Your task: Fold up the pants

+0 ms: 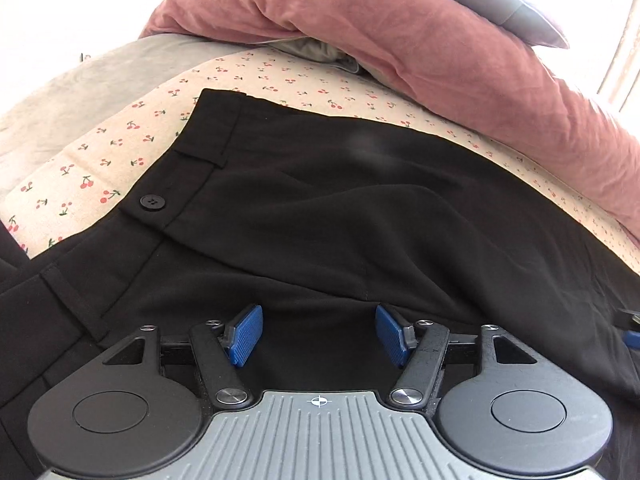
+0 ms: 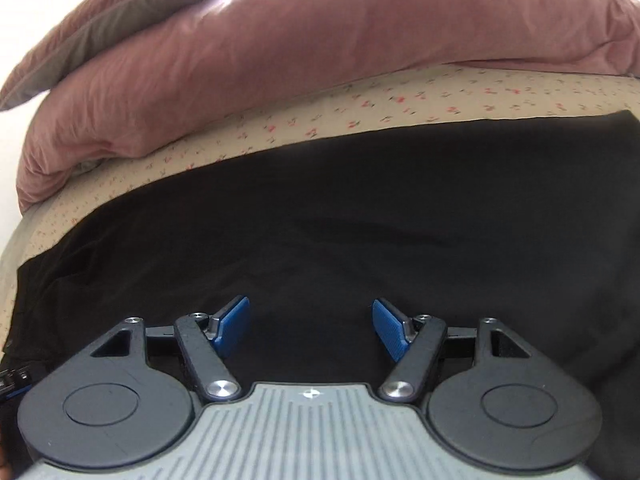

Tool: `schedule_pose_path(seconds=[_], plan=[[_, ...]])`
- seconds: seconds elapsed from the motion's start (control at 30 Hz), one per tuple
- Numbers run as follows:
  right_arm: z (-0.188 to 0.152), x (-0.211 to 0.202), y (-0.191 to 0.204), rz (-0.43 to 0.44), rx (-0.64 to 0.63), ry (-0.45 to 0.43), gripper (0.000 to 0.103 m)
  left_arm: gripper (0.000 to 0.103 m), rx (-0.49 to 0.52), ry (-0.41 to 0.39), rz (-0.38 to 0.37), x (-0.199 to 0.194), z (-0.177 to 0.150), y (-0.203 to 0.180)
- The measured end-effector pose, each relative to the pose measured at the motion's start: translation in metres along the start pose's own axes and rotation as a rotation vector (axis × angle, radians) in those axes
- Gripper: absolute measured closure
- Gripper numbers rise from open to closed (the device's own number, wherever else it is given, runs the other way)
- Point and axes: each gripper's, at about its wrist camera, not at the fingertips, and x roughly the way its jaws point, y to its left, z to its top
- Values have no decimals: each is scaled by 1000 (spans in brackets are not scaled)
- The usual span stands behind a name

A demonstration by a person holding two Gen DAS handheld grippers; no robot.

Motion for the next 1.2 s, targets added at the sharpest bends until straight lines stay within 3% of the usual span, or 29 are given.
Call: schedule_pose_path(seconds=[0.1,0.2,0.3,0.4,0.53,0.73,0.83,0.9,0.97,1.1,1.2], plan=[[26,35,16,-143,-68,-39,25,39,-21,4,-12,2,6,8],[60,57,18,-230,-40,-39,23,39,-87,11,-30,1,13,20],[90,60,25,-159,-22,-75,23,39,-124,22,-51,2,15,27],[103,72,61,-97,-219,-69,23,39,-113,27,-53,3,16,27],[95,90,91,-29,-450,30,23,39,-127,32,-45,2,16,28],[96,107,98,26,-523,47,27,39,-154,37,-51,3,17,31],[113,120,101,53,-558,70,46,39,-151,38,-51,4,16,32],[115,123,104,101,-594,95,82,40,-150,37,-49,4,16,31],[109,123,114,93,-677,103,98,40,-144,34,-46,4,16,30],[100,106,125,60,-774,73,103,40,-125,23,-35,6,15,28],[87,68,128,52,-838,-28,103,40,-128,22,-40,5,16,29]])
